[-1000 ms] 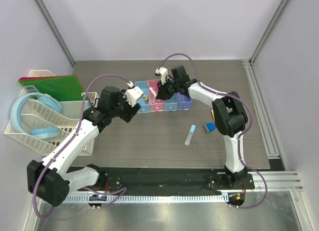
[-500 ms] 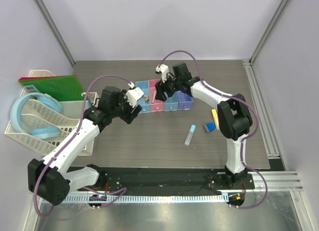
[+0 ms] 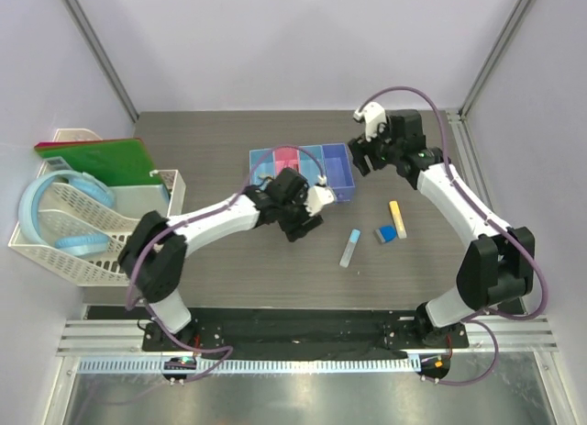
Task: Sort the stationery into containers
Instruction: Pick up the pen from the center of the board.
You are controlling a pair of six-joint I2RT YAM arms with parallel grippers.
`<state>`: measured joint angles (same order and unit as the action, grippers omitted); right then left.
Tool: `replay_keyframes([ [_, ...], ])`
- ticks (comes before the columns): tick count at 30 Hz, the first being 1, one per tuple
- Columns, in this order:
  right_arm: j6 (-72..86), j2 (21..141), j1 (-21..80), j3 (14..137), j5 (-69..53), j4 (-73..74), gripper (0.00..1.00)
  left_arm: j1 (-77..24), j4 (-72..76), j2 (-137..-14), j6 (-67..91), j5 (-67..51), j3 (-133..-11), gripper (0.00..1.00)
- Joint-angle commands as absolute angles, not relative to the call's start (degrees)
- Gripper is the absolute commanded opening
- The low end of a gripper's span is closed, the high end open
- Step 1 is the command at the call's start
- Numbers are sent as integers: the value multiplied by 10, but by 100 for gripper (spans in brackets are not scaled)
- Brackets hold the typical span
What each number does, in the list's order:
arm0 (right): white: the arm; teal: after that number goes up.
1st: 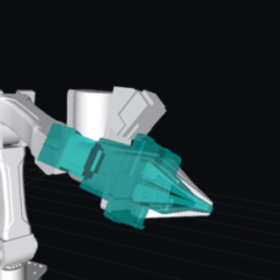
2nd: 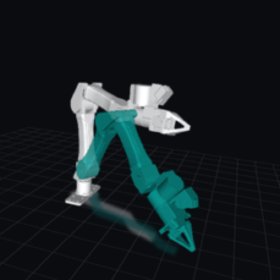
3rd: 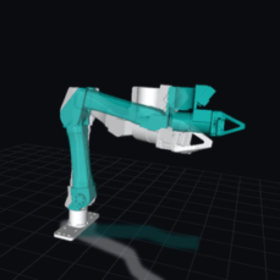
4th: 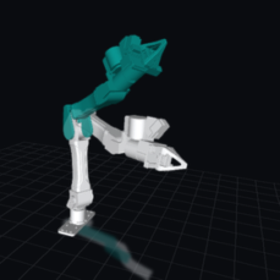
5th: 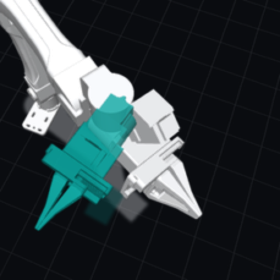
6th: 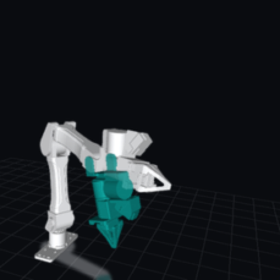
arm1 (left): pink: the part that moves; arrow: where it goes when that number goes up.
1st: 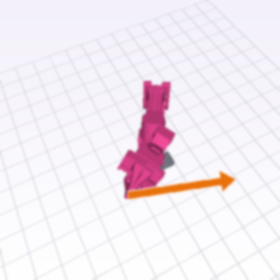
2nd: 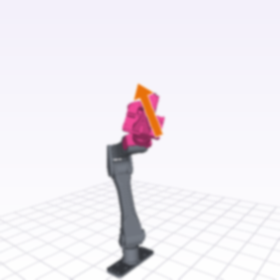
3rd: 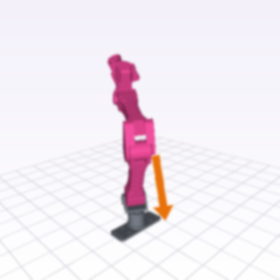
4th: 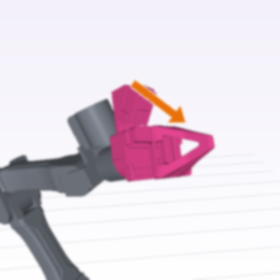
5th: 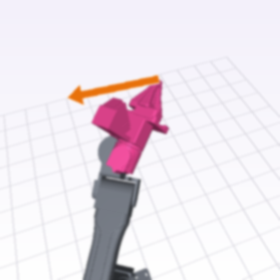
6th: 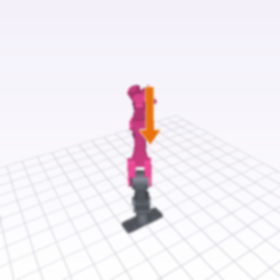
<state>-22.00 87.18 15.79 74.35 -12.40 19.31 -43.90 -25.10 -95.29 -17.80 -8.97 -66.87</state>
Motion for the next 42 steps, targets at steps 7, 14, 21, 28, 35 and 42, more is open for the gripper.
replay_keyframes([
  [7, -249, 888, 44, 652, -75, 262, 80, -509, -305, -1134, -144, -94, -880, 69],
  [14, -244, 913, 25, 621, -80, 265, 82, -535, -323, -1187, -135, -100, -925, 75],
  [21, -257, 937, 22, 594, -70, 270, 82, -548, -330, -1226, -118, -110, -937, 79],
  [28, -277, 944, 18, 572, -62, 272, 81, -559, -359, -1238, -104, -117, -961, 86],
  [35, -283, 949, 11, 564, -61, 272, 76, -559, -376, -1214, -98, -113, -962, 93],
  [42, -283, 952, 11, 562, -59, 266, 57, -559, -383, -1191, -58, -152, -968, 98],
])
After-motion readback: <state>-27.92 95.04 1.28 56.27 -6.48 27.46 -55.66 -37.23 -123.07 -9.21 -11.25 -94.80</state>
